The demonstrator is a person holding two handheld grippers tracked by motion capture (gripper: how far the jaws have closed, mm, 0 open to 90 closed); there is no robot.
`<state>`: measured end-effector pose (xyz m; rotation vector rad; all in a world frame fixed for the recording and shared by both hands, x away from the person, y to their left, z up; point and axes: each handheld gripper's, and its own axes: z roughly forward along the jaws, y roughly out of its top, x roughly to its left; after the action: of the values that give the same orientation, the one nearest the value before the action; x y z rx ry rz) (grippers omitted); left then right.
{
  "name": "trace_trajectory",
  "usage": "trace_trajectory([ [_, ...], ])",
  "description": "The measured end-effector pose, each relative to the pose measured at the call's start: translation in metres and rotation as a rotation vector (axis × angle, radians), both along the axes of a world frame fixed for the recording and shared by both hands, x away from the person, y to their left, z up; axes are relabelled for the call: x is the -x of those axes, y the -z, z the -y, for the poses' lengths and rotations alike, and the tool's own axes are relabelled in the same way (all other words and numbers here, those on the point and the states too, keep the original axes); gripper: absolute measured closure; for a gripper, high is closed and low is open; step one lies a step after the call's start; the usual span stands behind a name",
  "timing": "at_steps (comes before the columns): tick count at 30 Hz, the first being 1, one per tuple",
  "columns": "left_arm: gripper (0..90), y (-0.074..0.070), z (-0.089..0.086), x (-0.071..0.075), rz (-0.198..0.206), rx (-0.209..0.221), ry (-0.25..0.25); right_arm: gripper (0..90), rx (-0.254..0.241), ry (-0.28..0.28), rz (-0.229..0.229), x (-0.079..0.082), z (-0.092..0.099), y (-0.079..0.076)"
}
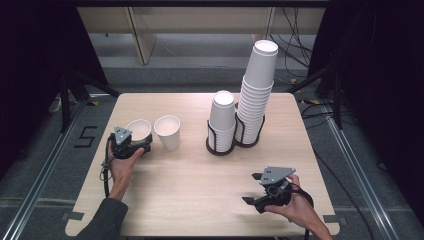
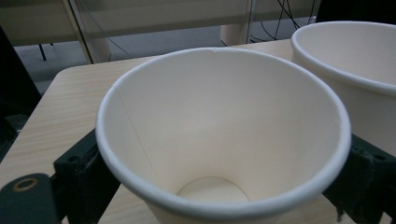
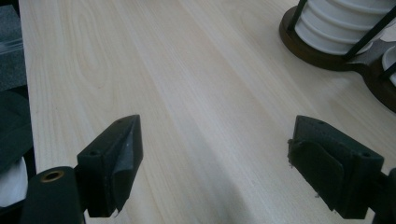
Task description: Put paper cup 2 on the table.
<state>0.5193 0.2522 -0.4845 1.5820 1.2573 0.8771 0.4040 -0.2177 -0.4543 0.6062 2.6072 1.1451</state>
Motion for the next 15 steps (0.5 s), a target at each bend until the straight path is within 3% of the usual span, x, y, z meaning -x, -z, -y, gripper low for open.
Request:
trace_trajectory([
  [4, 9.7, 0.0023, -0.0008, 0.0015, 0.001, -0.001, 0.008, 18.2, 0.002, -0.008, 0.011, -0.0009, 0.0007, 0.0006],
  [5, 9.9, 0.0025, -0.0011, 0.0023, -0.006, -0.004, 0.005, 18.2, -0.003, 0.01, -0.014, 0.0009, 0.0005, 0.0006],
  [15, 11.5, 0.0064, -0.0034, 0.0078, -0.015, 0.008, 0.028, 18.2, -0.007, 0.001, -0.018, 0.001, 0.0, 0.0022],
])
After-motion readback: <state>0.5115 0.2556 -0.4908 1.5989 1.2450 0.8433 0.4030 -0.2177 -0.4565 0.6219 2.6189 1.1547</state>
